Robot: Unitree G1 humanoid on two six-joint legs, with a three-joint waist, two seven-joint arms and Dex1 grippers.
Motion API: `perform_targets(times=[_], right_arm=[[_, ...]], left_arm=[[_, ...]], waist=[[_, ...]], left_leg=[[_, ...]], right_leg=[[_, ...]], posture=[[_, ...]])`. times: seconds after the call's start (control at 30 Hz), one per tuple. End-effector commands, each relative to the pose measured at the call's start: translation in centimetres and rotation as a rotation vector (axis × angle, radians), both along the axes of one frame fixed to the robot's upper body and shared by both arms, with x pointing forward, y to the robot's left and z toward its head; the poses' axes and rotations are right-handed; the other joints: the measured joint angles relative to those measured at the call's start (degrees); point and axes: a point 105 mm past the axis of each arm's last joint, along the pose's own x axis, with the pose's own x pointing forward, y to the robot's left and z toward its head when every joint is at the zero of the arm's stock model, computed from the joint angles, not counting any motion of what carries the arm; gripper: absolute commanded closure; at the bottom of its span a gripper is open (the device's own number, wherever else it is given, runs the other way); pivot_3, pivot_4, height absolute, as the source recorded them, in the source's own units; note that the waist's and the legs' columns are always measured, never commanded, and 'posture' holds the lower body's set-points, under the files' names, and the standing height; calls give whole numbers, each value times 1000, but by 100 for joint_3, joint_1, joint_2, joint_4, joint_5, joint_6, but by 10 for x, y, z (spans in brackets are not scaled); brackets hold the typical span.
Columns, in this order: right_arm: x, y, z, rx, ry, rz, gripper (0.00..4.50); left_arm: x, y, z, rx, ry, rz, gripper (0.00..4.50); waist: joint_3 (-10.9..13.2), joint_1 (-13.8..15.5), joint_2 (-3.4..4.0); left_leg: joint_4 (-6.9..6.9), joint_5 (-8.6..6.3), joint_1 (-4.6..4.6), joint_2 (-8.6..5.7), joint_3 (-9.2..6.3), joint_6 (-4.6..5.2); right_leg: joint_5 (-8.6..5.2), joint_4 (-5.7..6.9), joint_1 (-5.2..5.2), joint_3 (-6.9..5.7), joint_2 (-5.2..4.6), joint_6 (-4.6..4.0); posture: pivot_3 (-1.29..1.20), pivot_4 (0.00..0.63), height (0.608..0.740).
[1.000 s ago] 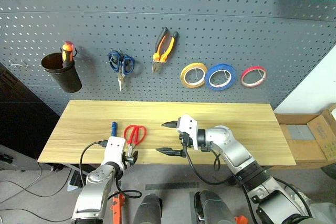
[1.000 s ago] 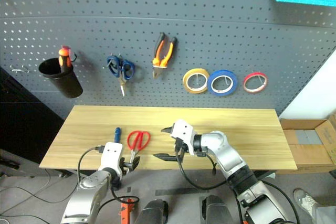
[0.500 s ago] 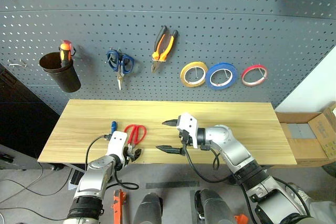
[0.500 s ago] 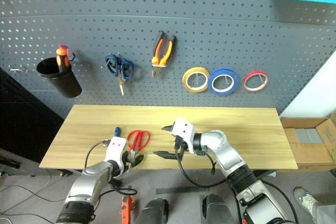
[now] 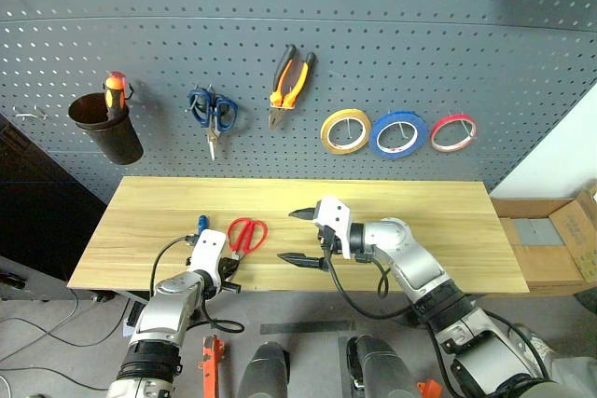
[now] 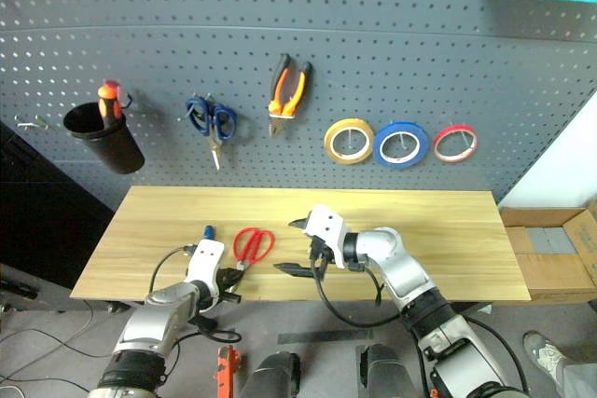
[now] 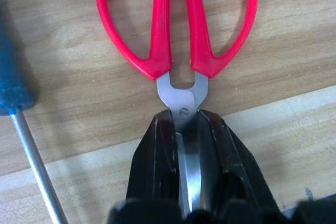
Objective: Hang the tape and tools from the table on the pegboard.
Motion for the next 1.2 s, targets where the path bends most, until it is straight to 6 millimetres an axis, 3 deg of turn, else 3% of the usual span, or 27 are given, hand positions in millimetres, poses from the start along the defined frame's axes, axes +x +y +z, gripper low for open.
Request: perform_targets(times=[0.03,0.17,0.27,0.53,0.7,0.83,0.97,1.2], right_arm=[[2,3,11,28,-42,10,0],[3,2,12,27,-46,14,0],[5,0,18,39,-57,10,0],[6,-19,47,108,-95,-19,0],[5,-27,72,194,-100,-58,0],[4,-24,105,302,-103,-72,0],[6,-19,127,369,-115,-78,0],[17,-9,142,406,-160,-92,0]], left_arm=[[-4,7,-2,24,15,19,4272],[-3,10,6,34,-27,35,4272],[-2,7,22,51,-102,19,4272],[-18,-21,103,66,-416,-7,4272],[-33,-37,137,141,-530,2,4272],[-30,-41,182,208,-693,32,4272],[-22,-43,210,255,-793,26,4272],[0,-22,221,221,-809,111,4272]], waist=[[0,0,0],[-1,0,-1],[-1,-6,-2],[-7,26,-13],[-14,31,-21],[-25,49,-31],[-64,59,-42],[-118,85,-79]], left_leg=[[-7,0,2,0,0,0],[-23,0,5,0,-3,0],[-26,-3,-1,0,-4,-5],[-26,-11,-13,-4,-7,-18],[-25,-13,-14,-11,-6,-22],[-23,-12,-14,-11,-9,-21],[-20,-12,-7,-11,-9,-22],[-22,-11,-7,-11,-9,-24]], right_leg=[[0,0,-1,0,0,2],[-5,0,-3,-3,0,10],[-8,-2,-8,-3,-1,16],[-16,-5,-14,-4,-12,24],[-20,-5,-12,-3,-18,32],[-20,-2,-12,-6,-16,32],[-18,1,-5,-8,-13,32],[-18,1,-6,-10,-12,31]], posture=[[84,227,740],[88,214,740],[91,201,740],[107,162,740],[125,135,740],[141,114,740],[156,96,740],[153,83,740]])
